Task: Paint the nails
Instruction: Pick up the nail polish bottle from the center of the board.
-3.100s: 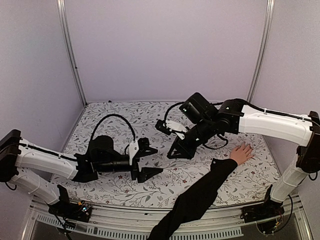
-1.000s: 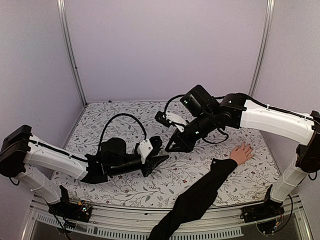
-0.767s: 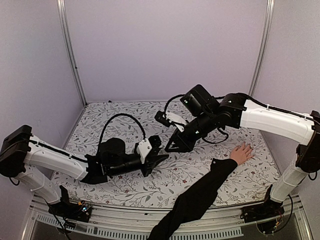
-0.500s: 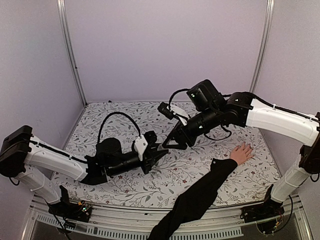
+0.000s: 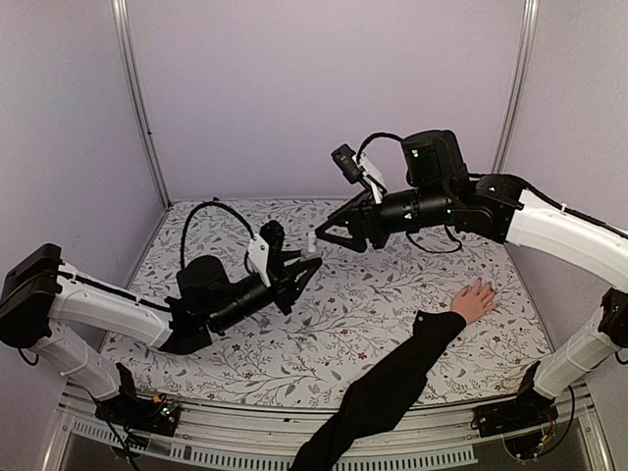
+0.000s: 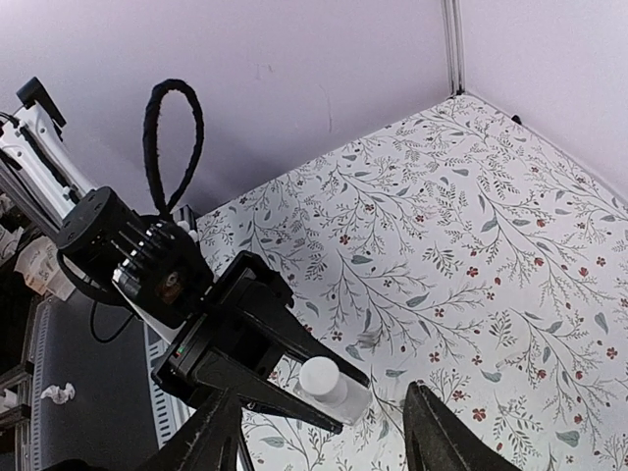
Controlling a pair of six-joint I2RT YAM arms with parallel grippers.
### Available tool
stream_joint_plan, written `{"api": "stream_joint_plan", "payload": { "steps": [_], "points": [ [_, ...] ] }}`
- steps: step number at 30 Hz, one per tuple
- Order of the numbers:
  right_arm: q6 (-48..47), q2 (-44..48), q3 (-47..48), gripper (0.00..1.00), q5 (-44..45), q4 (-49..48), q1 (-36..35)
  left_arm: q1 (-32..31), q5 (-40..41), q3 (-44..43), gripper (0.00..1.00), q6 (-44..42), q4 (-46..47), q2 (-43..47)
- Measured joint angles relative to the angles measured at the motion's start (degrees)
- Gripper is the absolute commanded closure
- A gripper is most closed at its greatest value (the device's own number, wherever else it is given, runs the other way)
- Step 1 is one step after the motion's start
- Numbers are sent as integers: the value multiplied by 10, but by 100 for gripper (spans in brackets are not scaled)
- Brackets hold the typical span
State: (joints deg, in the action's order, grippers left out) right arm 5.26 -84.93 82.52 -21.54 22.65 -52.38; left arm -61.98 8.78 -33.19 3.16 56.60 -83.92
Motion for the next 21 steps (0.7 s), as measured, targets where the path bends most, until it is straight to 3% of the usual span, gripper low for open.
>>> {"api": "stream_joint_plan", "payload": {
  "steps": [9,21],
  "points": [
    [19,-16,0,55,17,-19,0,5,14,-54,100,33,-32,-11],
    [30,-44,0,87,26,-26,0,5,12,-60,100,50,-50,-29]
  ]
}}
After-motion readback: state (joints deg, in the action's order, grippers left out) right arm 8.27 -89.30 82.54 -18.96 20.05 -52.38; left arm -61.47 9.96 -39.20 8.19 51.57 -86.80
